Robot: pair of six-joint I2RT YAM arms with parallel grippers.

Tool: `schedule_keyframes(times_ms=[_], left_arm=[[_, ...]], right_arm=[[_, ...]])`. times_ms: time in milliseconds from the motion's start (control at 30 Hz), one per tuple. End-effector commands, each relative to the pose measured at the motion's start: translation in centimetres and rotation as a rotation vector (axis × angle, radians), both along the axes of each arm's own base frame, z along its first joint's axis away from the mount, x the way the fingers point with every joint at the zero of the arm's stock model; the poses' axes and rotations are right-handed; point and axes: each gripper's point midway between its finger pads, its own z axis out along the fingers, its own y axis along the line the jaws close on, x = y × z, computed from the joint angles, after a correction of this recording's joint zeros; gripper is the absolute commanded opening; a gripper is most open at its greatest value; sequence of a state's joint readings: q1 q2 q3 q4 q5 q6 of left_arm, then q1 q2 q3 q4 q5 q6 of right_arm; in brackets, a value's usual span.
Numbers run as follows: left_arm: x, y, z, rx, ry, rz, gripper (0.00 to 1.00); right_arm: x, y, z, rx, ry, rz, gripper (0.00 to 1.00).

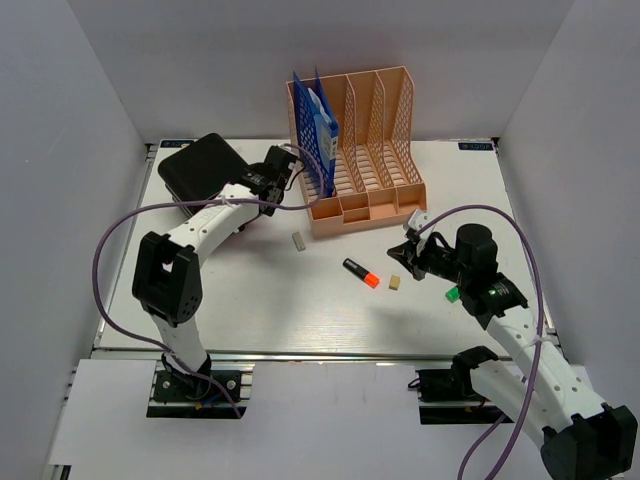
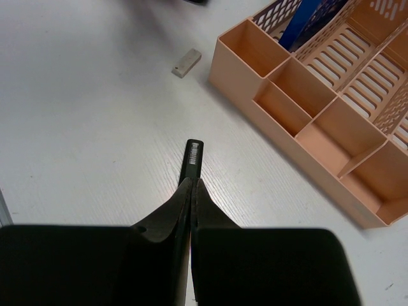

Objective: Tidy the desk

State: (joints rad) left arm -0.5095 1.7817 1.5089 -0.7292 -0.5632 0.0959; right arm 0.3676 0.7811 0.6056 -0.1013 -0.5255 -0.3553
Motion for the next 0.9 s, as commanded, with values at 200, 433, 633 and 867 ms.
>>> schedule_keyframes(times_ms=[200,433,633,867], left_arm=[[2.7,1.9,0.3,-0.031,-0.042,0.092,0.58],[3.3,2.6,0.8,-0.043,-0.048,0.116,0.62],[2.7,1.1,2.5,-0.098,-0.061,0.061,0.57],[-2.9,-2.2,2.6,-0.465,-0.107,-0.004,0.0]], right_arm=[[0.4,-0.2,1.3,0.005,-0.074,-0.011,0.0],[0.4,-0.3,1.3,0.003,-0.072,-0.011,0.0],[0.4,-0.2,1.2,0.002,-0.073,-0.005,0.0],[0.3,-0.2,1.1,-0.001,-0.072,0.002,0.0]])
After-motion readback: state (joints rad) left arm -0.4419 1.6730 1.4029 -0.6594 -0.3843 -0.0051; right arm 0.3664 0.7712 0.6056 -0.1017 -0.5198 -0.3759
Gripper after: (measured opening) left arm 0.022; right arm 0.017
